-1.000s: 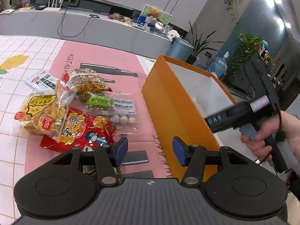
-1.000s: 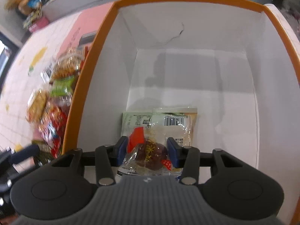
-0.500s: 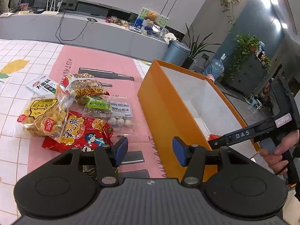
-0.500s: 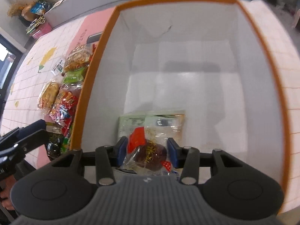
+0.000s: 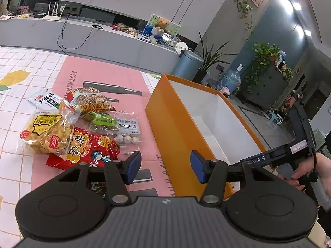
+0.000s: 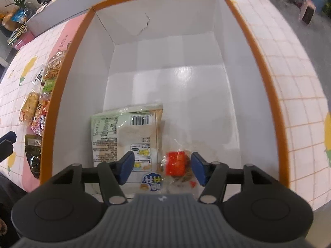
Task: Organize snacks
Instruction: 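Grasp the dark seaweed pack with the left gripper while the right grasps a green sausage stick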
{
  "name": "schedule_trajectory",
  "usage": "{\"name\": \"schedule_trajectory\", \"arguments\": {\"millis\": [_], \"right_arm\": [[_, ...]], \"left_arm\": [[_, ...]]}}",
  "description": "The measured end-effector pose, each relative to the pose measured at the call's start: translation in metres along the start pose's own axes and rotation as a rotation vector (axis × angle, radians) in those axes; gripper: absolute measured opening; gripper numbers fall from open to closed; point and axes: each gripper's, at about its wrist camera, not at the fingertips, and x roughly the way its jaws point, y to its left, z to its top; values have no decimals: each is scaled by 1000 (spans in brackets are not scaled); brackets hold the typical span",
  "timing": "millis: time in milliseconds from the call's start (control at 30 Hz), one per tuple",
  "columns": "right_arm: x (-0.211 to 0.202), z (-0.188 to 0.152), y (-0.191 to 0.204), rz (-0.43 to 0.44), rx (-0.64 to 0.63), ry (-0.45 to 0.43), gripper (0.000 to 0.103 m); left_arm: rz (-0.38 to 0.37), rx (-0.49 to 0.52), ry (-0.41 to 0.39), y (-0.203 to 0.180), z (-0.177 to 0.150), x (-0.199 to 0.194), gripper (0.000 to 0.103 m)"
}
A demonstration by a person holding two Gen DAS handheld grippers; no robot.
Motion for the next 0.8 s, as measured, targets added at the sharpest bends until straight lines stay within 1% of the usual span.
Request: {"name": "schedule_trajectory", "arguments": {"millis": [67,200,333,400,433,500,533,600,700,800], "right_arm": [[-10,0,0,0,7,-20,62],[-30,0,10,14,21,-65,63],[-53,-7,33,55,26,-174,68],[-65,-14,50,82,10,-229,68],[-70,-18,60,102,-6,-260,68],[-78,-28,81,140,-19,-337,70],[-79,-32,90,150,-19,-365,72],[-77,-41,112,171,-20,-413,72],[-71,-55,141,175,-32,-476,72],[-66,-70,166,176,-22,-548,72]], "left_arm": [[8,-6,-5,2,2,-2,63],[22,-25,-17,8,6,-11,63],[39,-48,-29,19,9,-25,64],[53,-60,-37,26,10,-33,65],[64,-67,-38,30,10,-37,68],[104,-85,-12,37,11,-41,69],[121,-91,-7,41,11,-43,69],[136,-96,-14,48,10,-50,69],[146,-108,5,59,8,-54,69],[147,-118,60,69,2,-48,70]]}}
